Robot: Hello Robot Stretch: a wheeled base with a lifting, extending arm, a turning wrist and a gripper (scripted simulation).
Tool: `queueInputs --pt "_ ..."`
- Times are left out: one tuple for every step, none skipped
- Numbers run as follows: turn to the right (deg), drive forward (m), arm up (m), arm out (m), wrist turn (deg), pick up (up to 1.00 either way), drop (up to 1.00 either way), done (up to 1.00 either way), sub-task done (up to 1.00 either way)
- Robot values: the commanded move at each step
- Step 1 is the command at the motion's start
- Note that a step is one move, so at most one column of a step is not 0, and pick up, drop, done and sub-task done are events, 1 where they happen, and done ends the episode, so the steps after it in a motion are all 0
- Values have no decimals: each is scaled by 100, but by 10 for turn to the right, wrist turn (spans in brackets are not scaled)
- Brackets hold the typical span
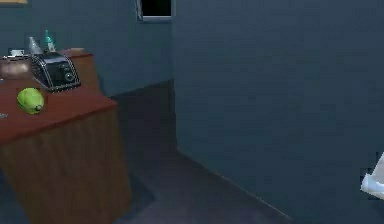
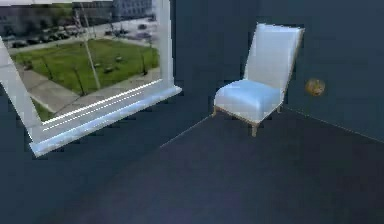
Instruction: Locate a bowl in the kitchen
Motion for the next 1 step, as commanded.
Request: queueInputs --pt "0 100 0 0 0 0 0 0 0"
